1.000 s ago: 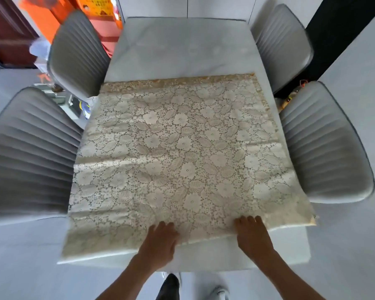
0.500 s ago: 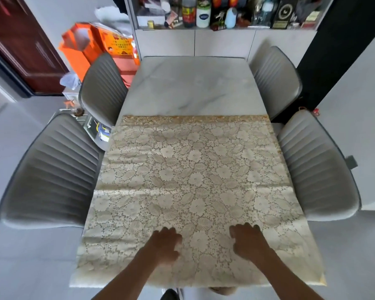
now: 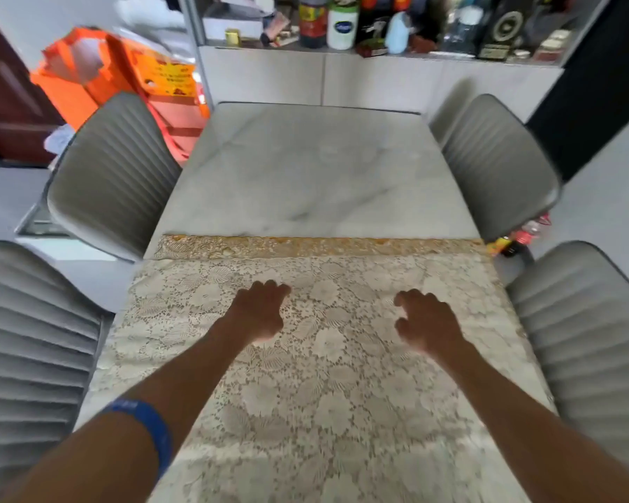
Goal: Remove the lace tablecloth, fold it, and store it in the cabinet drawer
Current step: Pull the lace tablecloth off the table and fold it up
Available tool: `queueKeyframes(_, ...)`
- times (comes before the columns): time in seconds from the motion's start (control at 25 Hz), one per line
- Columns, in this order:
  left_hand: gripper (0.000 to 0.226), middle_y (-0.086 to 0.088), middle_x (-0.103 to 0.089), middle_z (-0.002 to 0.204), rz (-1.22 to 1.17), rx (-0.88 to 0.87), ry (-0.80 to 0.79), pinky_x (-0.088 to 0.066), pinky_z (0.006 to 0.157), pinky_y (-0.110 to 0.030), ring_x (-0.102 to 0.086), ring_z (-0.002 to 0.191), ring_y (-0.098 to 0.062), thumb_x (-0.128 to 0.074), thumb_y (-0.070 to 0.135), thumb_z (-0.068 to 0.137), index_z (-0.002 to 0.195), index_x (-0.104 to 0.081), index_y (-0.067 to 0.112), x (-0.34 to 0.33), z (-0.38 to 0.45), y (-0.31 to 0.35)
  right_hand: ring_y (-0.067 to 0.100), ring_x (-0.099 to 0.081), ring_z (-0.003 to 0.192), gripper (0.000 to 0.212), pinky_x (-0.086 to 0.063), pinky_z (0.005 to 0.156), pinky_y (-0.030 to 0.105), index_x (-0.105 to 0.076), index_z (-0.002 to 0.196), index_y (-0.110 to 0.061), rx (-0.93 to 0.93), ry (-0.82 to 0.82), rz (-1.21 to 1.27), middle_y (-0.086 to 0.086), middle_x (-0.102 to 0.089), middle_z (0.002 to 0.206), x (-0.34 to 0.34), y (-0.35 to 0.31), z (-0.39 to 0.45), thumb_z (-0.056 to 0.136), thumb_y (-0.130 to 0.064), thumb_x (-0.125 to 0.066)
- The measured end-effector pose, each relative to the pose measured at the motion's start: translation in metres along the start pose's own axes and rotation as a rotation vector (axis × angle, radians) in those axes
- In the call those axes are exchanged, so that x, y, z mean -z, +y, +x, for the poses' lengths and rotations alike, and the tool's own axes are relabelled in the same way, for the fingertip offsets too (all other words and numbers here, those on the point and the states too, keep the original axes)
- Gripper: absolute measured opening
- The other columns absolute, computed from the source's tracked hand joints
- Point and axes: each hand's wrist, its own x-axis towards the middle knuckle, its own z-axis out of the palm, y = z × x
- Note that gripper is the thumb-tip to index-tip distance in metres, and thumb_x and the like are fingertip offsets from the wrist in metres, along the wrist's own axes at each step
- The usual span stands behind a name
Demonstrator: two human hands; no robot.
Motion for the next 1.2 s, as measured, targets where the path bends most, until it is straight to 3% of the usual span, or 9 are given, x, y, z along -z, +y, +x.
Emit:
queueKeyframes(0.24,0.078,-0.006,-0.025,0.157,0.018,0.144,0.049,-0.026,0.114,-0.056,-0.033,0.138,-0.030,-0.062,0.006,0.082,0.148,-0.027,0.028,-0.019,0.099,-0.049,0.033,-0.052,0.120,0.049,-0.049,0.095,0.044,-0.042,0.143,-0.026,0.072,0.074,-0.068,0.003,-0.046,0.147,-0.016,0.049,0.131,0.095,-0.015,-0.046)
queueKeyframes(0.4,0.074,-0.005,-0.044,0.146,-0.014,0.164,-0.016,-0.033,0.108,-0.054,-0.047,0.126,-0.030,-0.072,0.022,0.083,0.144,-0.033,0.034,-0.002,0.126,-0.066,0.030,-0.052,0.118,0.040,-0.036,0.100,0.049,-0.048,0.128,-0.034,0.088,-0.111,-0.064,-0.001,-0.055,0.124,0.007,0.062,0.180,0.090,-0.036,-0.060)
queueKeyframes(0.6,0.044,0.004,-0.065,0.112,0.009,0.186,-0.090,-0.034,0.099,-0.045,-0.056,0.114,-0.024,-0.083,0.025,0.072,0.107,-0.056,0.030,0.023,0.136,-0.055,0.023,-0.050,0.097,0.007,-0.034,0.083,0.040,-0.059,0.086,-0.034,0.133,-0.101,-0.199,-0.006,-0.052,0.094,0.011,0.057,0.202,0.083,-0.033,-0.065)
queueKeyframes(0.72,0.025,0.008,-0.061,0.085,0.076,0.179,-0.051,-0.042,0.100,-0.047,-0.061,0.103,-0.021,-0.082,0.024,0.074,0.077,-0.058,0.026,0.024,0.130,-0.050,0.021,-0.050,0.092,0.026,-0.044,0.080,0.038,-0.053,0.100,-0.034,0.173,-0.111,-0.116,-0.003,-0.049,0.102,0.009,0.056,0.202,0.081,-0.024,-0.068)
queueKeyframes(0.84,0.018,0.008,-0.062,0.085,-0.026,0.163,-0.021,-0.045,0.098,-0.046,-0.062,0.096,-0.017,-0.074,0.018,0.083,0.080,-0.058,0.023,0.015,0.125,-0.056,0.018,-0.060,0.094,0.035,-0.052,0.081,0.037,-0.052,0.108,-0.030,0.165,-0.205,-0.030,-0.006,-0.062,0.105,0.014,0.061,0.199,0.081,-0.027,-0.073)
queueKeyframes(0.96,0.024,0.013,-0.060,0.090,-0.058,0.175,0.065,-0.032,0.102,-0.046,-0.059,0.093,-0.016,-0.071,0.030,0.085,0.098,-0.051,0.026,0.007,0.118,-0.061,0.018,-0.058,0.087,0.019,-0.040,0.077,0.033,-0.051,0.083,-0.028,0.148,-0.157,-0.105,-0.008,-0.060,0.085,0.013,0.065,0.191,0.085,-0.036,-0.068)
queueKeyframes(1.04,0.017,0.013,-0.059,0.092,0.022,0.205,0.096,-0.025,0.106,-0.048,-0.058,0.098,-0.016,-0.066,0.032,0.088,0.097,-0.053,0.027,0.003,0.107,-0.069,0.018,-0.054,0.076,0.030,-0.032,0.075,0.035,-0.044,0.069,-0.025,0.180,-0.085,-0.158,-0.008,-0.053,0.070,0.010,0.072,0.183,0.087,-0.039,-0.063)
queueKeyframes(1.12,0.014,0.011,-0.063,0.094,0.098,0.236,0.097,-0.022,0.107,-0.048,-0.058,0.105,-0.017,-0.058,0.020,0.092,0.083,-0.051,0.027,0.004,0.096,-0.076,0.020,-0.055,0.074,0.027,-0.032,0.075,0.036,-0.045,0.073,-0.025,0.225,-0.014,-0.156,-0.009,-0.051,0.066,0.007,0.079,0.175,0.091,-0.037,-0.060)
queueKeyframes(1.2,0.011,0.007,-0.066,0.108,0.151,0.237,0.141,-0.024,0.107,-0.047,-0.058,0.110,-0.018,-0.053,0.015,0.093,0.092,-0.056,0.026,0.012,0.090,-0.078,0.025,-0.064,0.084,0.013,-0.033,0.076,0.036,-0.055,0.088,-0.024,0.226,0.053,-0.120,-0.006,-0.063,0.076,0.015,0.084,0.170,0.094,-0.034,-0.058)
